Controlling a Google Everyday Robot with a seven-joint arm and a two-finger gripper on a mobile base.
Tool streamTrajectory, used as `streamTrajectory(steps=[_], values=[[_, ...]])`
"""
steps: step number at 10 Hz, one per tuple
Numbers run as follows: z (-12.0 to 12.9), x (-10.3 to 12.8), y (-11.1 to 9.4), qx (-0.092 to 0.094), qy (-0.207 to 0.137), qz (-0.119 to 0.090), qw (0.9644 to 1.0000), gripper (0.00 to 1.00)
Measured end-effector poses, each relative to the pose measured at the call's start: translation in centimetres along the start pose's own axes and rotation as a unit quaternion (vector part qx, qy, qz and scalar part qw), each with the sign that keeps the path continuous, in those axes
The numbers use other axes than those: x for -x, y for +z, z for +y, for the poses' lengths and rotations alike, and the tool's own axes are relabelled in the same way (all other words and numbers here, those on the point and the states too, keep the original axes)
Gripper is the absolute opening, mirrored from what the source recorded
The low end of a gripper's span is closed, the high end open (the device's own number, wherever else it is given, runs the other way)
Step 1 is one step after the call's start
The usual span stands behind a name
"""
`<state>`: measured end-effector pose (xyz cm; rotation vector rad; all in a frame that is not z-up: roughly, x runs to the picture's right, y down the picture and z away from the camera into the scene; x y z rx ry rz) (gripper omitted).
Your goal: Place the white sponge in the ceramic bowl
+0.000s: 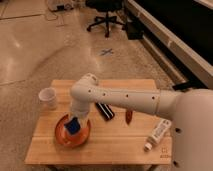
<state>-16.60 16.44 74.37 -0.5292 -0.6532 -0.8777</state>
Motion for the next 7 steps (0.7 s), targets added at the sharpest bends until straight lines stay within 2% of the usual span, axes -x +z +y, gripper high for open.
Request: streamTrajectory(steps=[7], values=[[0.07,-0.09,-0.01,0.0,0.001,0.001,1.0,0.54]])
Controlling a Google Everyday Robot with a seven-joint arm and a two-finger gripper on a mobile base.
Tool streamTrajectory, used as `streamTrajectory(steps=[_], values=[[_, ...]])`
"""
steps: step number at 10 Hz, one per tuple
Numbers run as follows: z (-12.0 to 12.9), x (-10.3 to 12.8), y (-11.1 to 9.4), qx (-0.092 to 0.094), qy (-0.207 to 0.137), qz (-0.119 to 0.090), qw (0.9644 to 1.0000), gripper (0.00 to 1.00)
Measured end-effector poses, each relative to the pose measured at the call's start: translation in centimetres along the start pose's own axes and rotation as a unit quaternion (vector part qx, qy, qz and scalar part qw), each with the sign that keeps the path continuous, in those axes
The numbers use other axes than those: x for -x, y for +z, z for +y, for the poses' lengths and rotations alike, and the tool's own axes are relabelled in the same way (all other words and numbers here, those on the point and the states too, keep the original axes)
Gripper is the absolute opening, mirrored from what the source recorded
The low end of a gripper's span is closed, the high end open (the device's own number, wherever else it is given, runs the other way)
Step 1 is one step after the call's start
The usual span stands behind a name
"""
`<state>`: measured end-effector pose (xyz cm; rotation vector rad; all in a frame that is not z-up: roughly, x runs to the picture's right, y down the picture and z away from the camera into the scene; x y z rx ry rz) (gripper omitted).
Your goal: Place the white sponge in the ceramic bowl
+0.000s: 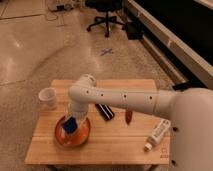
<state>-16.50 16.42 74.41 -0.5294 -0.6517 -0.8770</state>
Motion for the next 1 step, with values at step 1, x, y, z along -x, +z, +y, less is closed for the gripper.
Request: streamTrajectory(steps=[1], values=[[0.02,-0.01,0.0,0.0,0.0,0.0,1.0,0.54]])
